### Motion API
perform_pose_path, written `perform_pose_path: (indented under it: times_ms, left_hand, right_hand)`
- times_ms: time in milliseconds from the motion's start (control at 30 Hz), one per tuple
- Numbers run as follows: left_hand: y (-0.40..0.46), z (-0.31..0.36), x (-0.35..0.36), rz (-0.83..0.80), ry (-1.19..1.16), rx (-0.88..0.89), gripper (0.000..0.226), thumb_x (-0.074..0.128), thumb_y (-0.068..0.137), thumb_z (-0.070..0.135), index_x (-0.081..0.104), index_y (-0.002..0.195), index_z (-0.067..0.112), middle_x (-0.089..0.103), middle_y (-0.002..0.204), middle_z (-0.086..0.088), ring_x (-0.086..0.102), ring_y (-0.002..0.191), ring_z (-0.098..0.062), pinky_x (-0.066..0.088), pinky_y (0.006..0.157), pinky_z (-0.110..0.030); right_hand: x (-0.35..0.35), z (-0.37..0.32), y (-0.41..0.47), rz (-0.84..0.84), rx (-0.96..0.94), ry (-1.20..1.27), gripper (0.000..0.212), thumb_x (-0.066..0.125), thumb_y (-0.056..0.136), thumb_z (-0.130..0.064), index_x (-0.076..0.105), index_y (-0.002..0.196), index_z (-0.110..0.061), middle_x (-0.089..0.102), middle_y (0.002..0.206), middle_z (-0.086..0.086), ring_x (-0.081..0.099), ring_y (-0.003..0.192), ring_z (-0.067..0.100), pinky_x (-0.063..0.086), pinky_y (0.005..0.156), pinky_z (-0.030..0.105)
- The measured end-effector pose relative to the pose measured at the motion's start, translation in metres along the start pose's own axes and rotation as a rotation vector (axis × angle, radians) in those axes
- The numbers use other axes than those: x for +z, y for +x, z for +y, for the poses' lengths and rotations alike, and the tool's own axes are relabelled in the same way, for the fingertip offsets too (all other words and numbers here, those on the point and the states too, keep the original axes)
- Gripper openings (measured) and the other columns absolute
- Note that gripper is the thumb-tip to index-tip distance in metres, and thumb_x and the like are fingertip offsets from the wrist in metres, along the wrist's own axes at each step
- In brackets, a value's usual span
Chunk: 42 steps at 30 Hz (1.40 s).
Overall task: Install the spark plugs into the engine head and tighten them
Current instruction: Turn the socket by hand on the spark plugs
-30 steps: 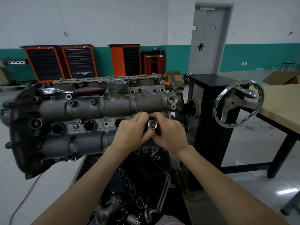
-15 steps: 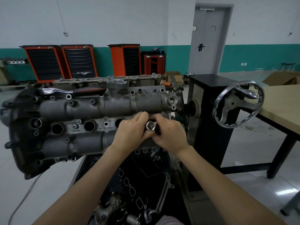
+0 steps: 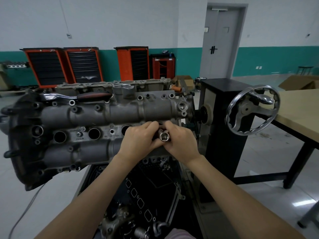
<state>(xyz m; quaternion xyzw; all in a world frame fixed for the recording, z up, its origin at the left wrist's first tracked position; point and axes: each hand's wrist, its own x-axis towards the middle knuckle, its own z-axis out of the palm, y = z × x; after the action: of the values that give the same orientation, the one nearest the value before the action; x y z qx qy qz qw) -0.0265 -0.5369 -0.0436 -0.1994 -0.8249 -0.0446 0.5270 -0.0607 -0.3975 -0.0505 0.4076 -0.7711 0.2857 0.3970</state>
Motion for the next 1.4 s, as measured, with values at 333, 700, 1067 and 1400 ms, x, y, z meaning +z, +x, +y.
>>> perform_pose_path:
  times_ms: [333, 700, 1067, 1400]
  left_hand:
    - [0.003, 0.006, -0.004, -0.042, -0.028, -0.028, 0.031, 0.047, 0.081, 0.031, 0.049, 0.069, 0.003, 0.051, 0.062, -0.007, 0.048, 0.039, -0.024, 0.023, 0.039, -0.019]
    - [0.001, 0.002, -0.001, 0.002, 0.048, -0.015, 0.034, 0.050, 0.082, 0.036, 0.046, 0.060, 0.010, 0.048, 0.050, -0.001, 0.046, 0.035, -0.020, 0.018, 0.044, -0.017]
    - [0.003, 0.006, -0.005, -0.069, -0.010, -0.054, 0.028, 0.046, 0.080, 0.026, 0.047, 0.066, 0.002, 0.048, 0.060, -0.007, 0.043, 0.035, -0.022, 0.021, 0.039, -0.018]
    - [0.003, 0.007, -0.006, -0.084, -0.049, -0.036, 0.023, 0.044, 0.081, 0.025, 0.043, 0.073, 0.003, 0.049, 0.061, -0.012, 0.043, 0.034, -0.025, 0.023, 0.034, -0.019]
  right_hand:
    - [-0.001, 0.000, -0.003, -0.007, -0.020, 0.063, 0.042, 0.066, 0.074, -0.012, 0.059, 0.114, -0.001, 0.065, 0.091, 0.009, 0.062, 0.060, 0.027, 0.051, 0.049, 0.034]
    - [-0.002, -0.001, -0.001, 0.008, -0.002, 0.061, 0.009, 0.067, 0.072, 0.003, 0.058, 0.076, 0.003, 0.056, 0.066, 0.011, 0.051, 0.046, 0.028, 0.040, 0.039, 0.029]
    - [-0.003, -0.001, -0.002, -0.063, -0.030, 0.040, 0.032, 0.064, 0.075, -0.009, 0.063, 0.106, -0.002, 0.057, 0.083, 0.011, 0.054, 0.049, 0.026, 0.047, 0.041, 0.036]
    - [-0.012, 0.005, 0.006, -0.176, 0.056, 0.193, 0.015, 0.062, 0.077, -0.007, 0.052, 0.085, -0.001, 0.049, 0.083, 0.008, 0.051, 0.065, 0.028, 0.045, 0.054, 0.044]
